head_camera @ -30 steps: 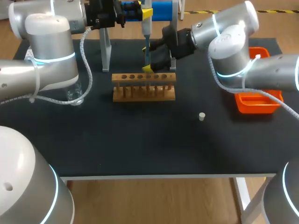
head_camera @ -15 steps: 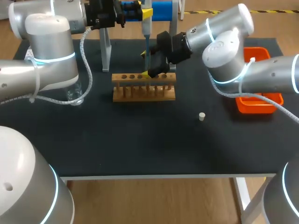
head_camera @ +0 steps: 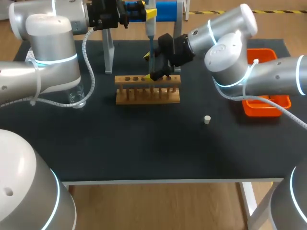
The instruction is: Invert the test tube, pick up the pipette, mount the tip to pipette, aspirate from beaker and dispense into the tube, eject the tip, return the pipette, and cap with the stopper.
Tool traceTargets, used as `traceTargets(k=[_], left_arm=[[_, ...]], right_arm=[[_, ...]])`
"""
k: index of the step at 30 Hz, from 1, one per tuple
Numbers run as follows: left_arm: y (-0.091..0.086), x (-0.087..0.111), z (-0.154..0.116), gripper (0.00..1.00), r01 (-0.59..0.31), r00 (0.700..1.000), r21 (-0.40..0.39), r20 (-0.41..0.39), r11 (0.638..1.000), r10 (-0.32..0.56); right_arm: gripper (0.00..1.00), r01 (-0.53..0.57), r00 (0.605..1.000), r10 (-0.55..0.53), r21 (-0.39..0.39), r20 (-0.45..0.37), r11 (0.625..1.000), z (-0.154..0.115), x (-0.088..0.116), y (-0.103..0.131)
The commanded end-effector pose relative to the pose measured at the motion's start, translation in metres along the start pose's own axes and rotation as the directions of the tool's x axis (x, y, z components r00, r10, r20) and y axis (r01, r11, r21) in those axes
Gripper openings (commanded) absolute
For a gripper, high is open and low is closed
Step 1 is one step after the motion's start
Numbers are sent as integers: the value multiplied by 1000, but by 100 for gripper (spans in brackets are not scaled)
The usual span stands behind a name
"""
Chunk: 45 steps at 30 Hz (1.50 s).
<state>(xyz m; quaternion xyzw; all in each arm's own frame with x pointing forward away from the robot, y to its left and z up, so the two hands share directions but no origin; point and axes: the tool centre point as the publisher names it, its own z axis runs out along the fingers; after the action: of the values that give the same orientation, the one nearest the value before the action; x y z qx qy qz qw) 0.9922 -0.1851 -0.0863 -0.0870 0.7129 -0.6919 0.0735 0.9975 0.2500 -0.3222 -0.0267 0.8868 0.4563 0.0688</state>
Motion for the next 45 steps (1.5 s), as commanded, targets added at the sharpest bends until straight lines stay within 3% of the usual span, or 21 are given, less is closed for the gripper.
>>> traceTargets(k=[1, 45], left_arm=[[-1, -1, 0, 0, 1, 1000, -1, -2, 1000, -1], [-35, 23, 8, 0, -86, 996, -32, 28, 996, 87]], right_arm=[[100, -1, 1000, 1, 5, -2, 1000, 0, -1, 1], [100, -1, 1000, 1, 5, -2, 1000, 0, -1, 1]])
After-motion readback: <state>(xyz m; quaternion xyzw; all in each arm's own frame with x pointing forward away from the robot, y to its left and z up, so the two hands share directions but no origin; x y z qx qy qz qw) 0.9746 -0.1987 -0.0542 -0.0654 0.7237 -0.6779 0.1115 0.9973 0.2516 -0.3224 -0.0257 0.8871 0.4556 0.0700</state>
